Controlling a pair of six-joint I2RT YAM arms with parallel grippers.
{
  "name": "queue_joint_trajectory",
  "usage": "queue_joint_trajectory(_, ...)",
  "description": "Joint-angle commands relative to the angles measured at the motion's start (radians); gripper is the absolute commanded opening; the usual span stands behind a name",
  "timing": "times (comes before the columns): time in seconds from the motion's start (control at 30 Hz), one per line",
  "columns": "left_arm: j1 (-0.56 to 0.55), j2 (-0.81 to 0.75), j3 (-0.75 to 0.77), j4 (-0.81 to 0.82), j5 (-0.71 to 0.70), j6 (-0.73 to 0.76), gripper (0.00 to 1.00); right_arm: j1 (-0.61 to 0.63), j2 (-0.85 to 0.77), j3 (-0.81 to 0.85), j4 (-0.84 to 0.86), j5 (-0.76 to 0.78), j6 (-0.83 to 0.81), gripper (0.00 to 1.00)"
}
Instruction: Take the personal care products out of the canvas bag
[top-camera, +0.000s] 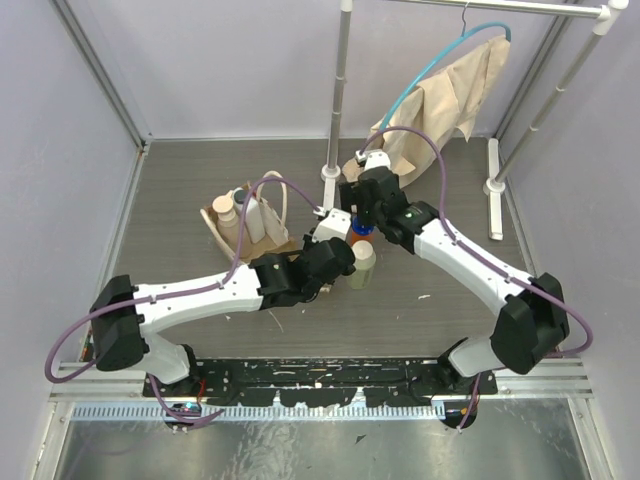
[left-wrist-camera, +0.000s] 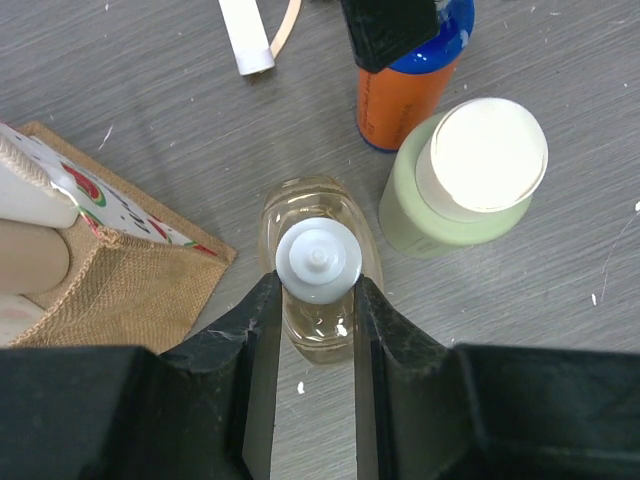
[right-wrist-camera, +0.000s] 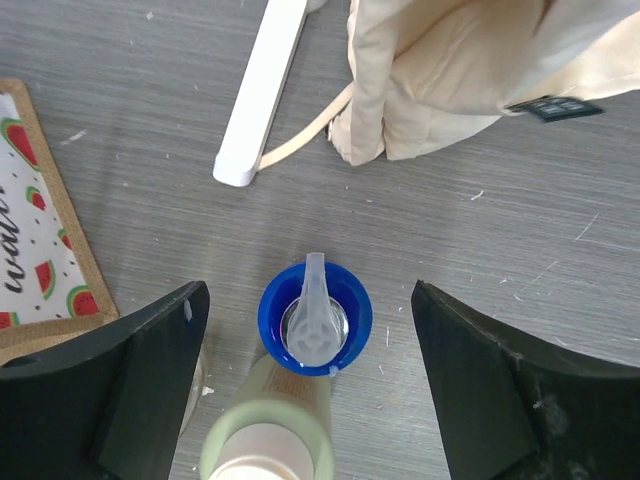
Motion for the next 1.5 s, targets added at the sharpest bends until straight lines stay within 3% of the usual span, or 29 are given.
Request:
queue_joint_trajectory(0.0, -0.003, 0.007, 0.023, 0.147, -0.088, 0.023, 0.01, -0.004, -0.077, 0.079, -0.026, 0.036, 0.020, 0.88)
queue_joint_trajectory(0.13, -0.003, 0.034, 0.025, 0.142, -0.088, 0.025, 0.12, -0.003, -0.096, 0.091, -0.051, 0.033, 0.028, 0.88)
queue_joint_trajectory(0.23, -0.003, 0.039, 0.015, 0.140, -0.080, 0.015, 0.39, -0.002, -0.114, 0.089, -0.052, 0.036, 0.027, 0.88)
queue_joint_trajectory(0.47, -0.003, -0.015, -0.019, 0.093, -0.112, -0.001, 0.75, -0.002, -0.139, 0.095, -0.060, 0.020, 0.015, 0.88)
queue_joint_trajectory(0.53, -0.003, -0.044, -0.014, 0.058, -0.123, -0.012, 0.80, -0.003, -0.147, 0.099, -0.049, -0.007, 0.013, 0.88)
queue_joint_trajectory(0.7, -0.003, -0.166, 0.011, -0.109, -0.238, -0.108, 0.81, 0.005, -0.206, 0.083, 0.066, -0.142, -0.017, 0.81)
queue_joint_trajectory(0.87, 0.008, -0.319, -0.024, -0.158, -0.381, -0.147, 0.70, 0.105, -0.162, 0.181, 0.078, -0.166, -0.106, 0.71)
queue_joint_trajectory(1.0, 0.127, -0.358, -0.053, -0.193, -0.351, -0.182, 0.59, 0.193, -0.077, 0.280, 0.082, -0.192, -0.144, 0.71)
queue_joint_trajectory(1.2, 0.326, -0.399, -0.201, -0.008, -0.272, -0.114, 0.48, 0.218, 0.060, 0.415, 0.096, -0.224, -0.136, 0.71)
queue_joint_trajectory(1.47, 0.539, -0.425, -0.303, 0.034, -0.211, -0.142, 0.46, 0.220, 0.162, 0.512, 0.117, -0.272, -0.102, 0.71)
